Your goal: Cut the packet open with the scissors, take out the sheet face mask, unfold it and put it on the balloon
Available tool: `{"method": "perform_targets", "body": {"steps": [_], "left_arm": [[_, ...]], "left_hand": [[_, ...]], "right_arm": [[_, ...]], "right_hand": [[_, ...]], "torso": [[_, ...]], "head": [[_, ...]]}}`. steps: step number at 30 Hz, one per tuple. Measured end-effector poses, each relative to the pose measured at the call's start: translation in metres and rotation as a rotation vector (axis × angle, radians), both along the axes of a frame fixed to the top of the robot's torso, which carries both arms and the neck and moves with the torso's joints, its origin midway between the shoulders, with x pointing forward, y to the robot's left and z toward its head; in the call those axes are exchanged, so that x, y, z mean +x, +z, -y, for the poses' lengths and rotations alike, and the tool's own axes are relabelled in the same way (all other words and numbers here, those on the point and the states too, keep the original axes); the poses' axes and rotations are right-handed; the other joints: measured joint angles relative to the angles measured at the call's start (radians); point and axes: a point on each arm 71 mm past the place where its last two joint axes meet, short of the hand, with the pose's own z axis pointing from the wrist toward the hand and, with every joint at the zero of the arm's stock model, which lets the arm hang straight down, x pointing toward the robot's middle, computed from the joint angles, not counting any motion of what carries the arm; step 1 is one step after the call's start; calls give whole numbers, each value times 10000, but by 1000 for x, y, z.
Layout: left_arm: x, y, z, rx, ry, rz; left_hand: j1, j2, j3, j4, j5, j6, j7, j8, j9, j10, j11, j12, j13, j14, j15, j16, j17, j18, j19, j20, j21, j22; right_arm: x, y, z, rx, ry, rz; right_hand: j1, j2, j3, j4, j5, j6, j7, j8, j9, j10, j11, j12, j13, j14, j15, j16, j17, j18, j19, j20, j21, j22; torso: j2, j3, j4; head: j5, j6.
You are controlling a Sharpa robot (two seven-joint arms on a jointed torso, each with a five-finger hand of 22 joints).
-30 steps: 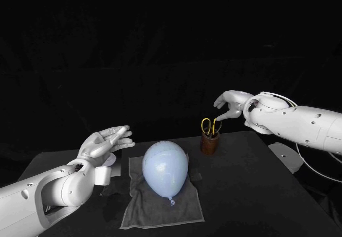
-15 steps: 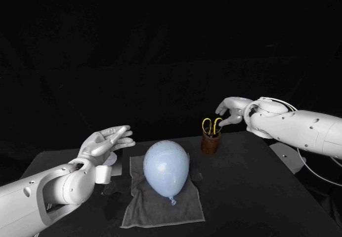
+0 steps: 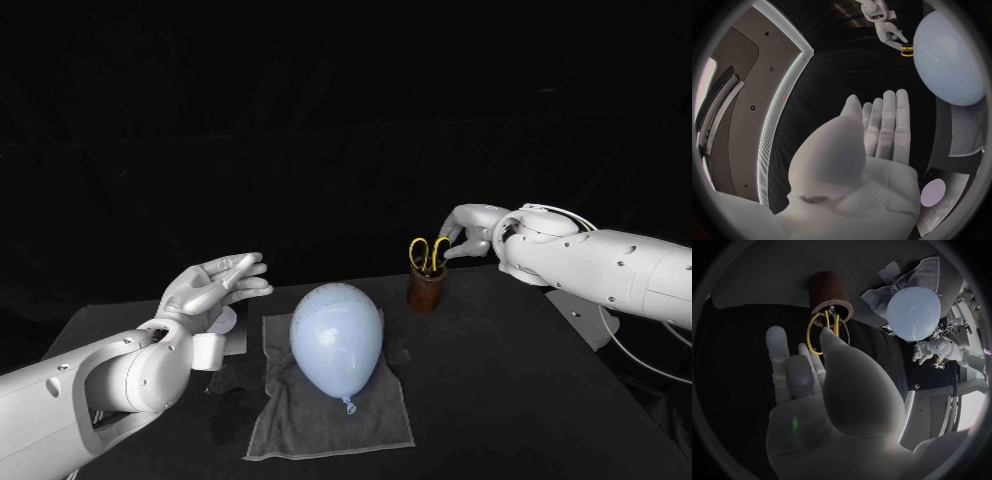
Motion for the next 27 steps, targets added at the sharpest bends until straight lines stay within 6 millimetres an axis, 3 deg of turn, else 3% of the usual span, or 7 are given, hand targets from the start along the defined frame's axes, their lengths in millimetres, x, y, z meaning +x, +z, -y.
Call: {"method": "perform_targets", "body": {"steps": [4, 10, 18, 23, 27], "left_arm": [[0, 0, 0, 2, -4, -7], [0, 1, 0, 9, -2, -14], [0, 1, -1, 21, 6, -25], [0, 1, -1, 25, 2, -35], [0, 2, -2, 41, 22, -43]], "left_hand": [[0, 0, 0, 0, 0, -1, -2, 0, -9, -1, -1, 0, 0, 0, 0, 0, 23, -1, 0, 0, 0, -1], [-40, 40, -28, 28, 0, -3, -1, -42, -9, -2, -2, 0, -1, 1, 1, 52, 38, -4, 0, 0, 0, 4], [-40, 40, -28, 28, 0, -42, 32, -42, -9, -4, -4, 1, -1, 1, 1, 52, 47, -8, 0, 0, 0, 8], [-40, 40, -28, 28, 0, -43, 31, -42, -9, -5, -4, 1, -2, 1, 2, 52, 58, -72, 0, 0, 0, 8], [-79, 80, -27, 28, 0, -44, 30, -42, -9, -5, -5, -49, -2, -35, 38, 52, 75, -76, 0, 0, -1, 8]], "right_arm": [[1, -3, 0, 125, -57, -36], [2, -3, -1, 473, -63, 38], [5, -2, 0, 860, -207, 299], [5, -1, 0, 926, -278, 409], [4, 0, 0, 937, -326, 550]], "right_hand": [[-304, 304, 380, 147, 0, 233, -58, 71, 32, 323, -61, 0, 0, 141, -44, 229, 271, -5, 268, -50, 285, 416], [-396, 449, 1168, 265, -61, 697, -234, 269, 129, 922, -210, 0, 6, 361, -153, 665, 945, -70, 837, -159, 958, 1403], [-410, 456, 2006, 302, -62, 1079, -398, 517, 299, 1467, -361, 62, 13, 402, -215, 886, 1299, -88, 1143, -319, 1430, 2132], [-528, 337, 2649, 2, -102, 1622, -621, 928, 575, 2271, -576, 106, 44, 388, -484, 1007, 1478, -149, 1465, -465, 1871, 2767], [-610, 256, 3228, -318, -122, 1751, -713, 1268, 915, 2501, -490, 141, 54, 402, -545, 1124, 1631, -198, 1585, -584, 2070, 3084]], "torso": [[4, 1, 0], [10, 1, -3], [4, -5, -2], [5, -6, 0], [4, -6, 0]], "head": [[17, -13], [31, -44], [11, -82], [-4, -119], [2, -137]]}}
